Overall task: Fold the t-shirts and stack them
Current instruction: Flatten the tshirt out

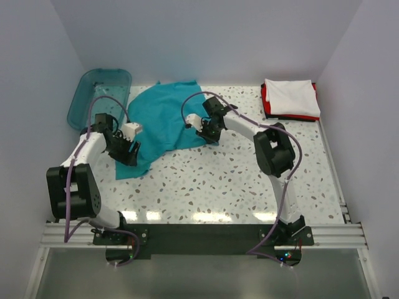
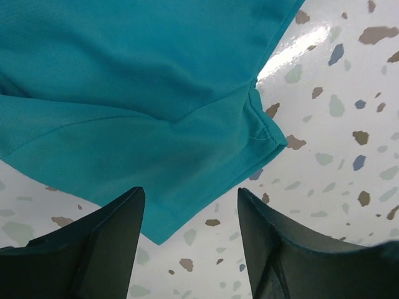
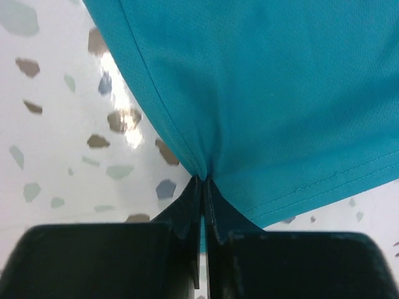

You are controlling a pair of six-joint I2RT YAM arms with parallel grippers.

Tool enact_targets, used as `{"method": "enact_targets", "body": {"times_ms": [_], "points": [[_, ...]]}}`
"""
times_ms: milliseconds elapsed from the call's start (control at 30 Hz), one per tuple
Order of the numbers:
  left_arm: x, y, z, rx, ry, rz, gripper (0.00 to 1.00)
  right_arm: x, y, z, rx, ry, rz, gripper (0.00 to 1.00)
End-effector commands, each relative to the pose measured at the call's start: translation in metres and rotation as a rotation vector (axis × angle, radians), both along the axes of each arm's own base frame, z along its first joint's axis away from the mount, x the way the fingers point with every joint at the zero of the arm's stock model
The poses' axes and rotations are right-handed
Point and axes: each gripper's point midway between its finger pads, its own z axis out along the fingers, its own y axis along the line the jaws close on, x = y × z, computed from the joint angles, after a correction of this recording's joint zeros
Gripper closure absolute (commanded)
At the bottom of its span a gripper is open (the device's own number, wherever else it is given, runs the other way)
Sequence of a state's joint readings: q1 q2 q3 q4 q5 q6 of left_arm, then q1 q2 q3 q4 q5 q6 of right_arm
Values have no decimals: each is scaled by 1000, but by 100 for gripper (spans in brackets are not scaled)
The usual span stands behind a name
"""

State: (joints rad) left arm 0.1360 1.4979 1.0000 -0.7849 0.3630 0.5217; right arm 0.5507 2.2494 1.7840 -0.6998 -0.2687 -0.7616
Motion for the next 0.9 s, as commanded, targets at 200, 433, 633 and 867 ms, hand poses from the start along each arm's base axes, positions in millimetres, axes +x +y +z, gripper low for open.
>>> {"method": "enact_targets", "body": {"times_ms": [200, 433, 633, 867], "points": [[-39, -3, -63, 126, 130, -239, 56, -81, -111, 6, -210, 191, -21, 100], [-120, -29, -51, 43, 297, -549, 81, -167, -163, 35, -260, 363, 18, 100], [-116, -50, 15, -98, 193, -764, 82, -231, -154, 93, -109, 505, 111, 89], [13, -78, 41, -156, -29, -446, 55, -129, -139, 97, -57, 339, -129, 62]]}}
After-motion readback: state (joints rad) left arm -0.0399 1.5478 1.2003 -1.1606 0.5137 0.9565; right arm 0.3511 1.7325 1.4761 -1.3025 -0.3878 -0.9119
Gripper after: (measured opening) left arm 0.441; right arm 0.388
